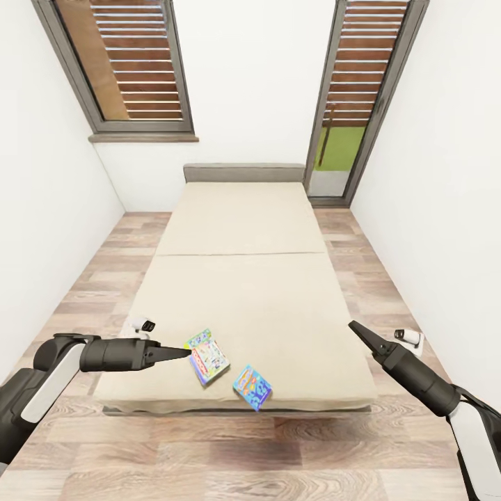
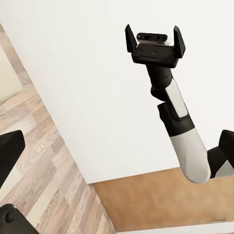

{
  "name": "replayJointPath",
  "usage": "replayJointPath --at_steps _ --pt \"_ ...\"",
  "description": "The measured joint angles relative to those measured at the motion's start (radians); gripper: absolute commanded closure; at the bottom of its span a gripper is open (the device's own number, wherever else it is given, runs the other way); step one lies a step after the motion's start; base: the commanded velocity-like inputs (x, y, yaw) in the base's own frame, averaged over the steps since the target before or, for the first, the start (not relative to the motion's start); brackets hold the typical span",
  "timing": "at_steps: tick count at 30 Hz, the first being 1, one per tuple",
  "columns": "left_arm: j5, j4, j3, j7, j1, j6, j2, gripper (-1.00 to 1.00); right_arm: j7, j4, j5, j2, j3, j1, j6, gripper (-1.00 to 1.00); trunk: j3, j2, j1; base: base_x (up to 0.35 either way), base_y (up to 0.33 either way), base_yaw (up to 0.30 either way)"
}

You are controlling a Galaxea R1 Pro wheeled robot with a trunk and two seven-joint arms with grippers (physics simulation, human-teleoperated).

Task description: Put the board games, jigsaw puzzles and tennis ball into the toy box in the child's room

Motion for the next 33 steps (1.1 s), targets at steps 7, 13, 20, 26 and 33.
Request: replayJointPath --at_steps 7,13,20,26,33 --pt "0.001 0.000 0.000 0.000 0.000 0.000 0.000 -1.00 0.000 0.000 0.000 0.000 0.000 0.000 0.000 -1.00 0.012 0.000 0.000 0.000 -0.035 0.000" --pt "-0.001 0.000 0.000 0.001 0.000 0.000 0.000 -1.00 -0.001 0.000 0.000 0.000 0.001 0.000 -0.001 -1.00 0.022 0.000 0.000 0.000 -0.160 0.000" --pt "-0.001 0.000 0.000 0.001 0.000 0.000 0.000 -1.00 -0.002 0.000 0.000 0.000 0.001 0.000 -0.001 -1.00 0.033 0.000 0.000 0.000 -0.165 0.000" --pt "0.000 0.000 0.000 0.001 0.000 0.000 0.000 -1.00 -0.002 0.001 0.000 0.000 0.002 0.000 -0.002 -1.00 0.043 0.000 0.000 0.000 -0.022 0.000" --pt "0.000 0.000 -0.001 0.001 0.000 0.000 0.000 -1.00 -0.002 0.002 0.001 0.000 0.002 0.000 -0.002 -1.00 0.055 0.000 0.000 0.000 -0.004 0.000"
